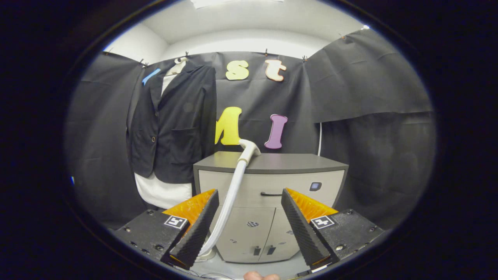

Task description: Iron the clothes twice with a garment steamer, once on the left side and once on the right side.

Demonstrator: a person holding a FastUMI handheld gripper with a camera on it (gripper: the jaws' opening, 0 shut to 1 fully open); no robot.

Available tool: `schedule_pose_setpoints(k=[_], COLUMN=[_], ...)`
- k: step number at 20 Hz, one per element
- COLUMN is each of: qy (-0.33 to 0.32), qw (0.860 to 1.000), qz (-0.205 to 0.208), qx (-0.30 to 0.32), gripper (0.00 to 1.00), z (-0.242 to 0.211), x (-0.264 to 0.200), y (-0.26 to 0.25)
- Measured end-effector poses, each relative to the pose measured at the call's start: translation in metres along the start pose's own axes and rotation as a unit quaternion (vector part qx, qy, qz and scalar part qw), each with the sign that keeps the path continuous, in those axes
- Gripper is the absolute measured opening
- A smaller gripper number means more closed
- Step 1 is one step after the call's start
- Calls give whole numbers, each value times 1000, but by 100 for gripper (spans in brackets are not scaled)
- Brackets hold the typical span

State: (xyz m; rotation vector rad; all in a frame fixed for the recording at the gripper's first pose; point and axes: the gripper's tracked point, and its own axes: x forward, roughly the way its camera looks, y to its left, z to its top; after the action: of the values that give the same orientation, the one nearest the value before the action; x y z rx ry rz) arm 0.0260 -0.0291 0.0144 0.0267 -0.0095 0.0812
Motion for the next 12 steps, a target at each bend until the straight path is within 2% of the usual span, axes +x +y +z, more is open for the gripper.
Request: schedule_pose_setpoints(k=[7,12], qy=[18,15], qw=[1000,1000], qz=[0,-16], qx=[1,-2], gripper=[100,100], z=[-8,3], x=[9,13], y=[8,17])
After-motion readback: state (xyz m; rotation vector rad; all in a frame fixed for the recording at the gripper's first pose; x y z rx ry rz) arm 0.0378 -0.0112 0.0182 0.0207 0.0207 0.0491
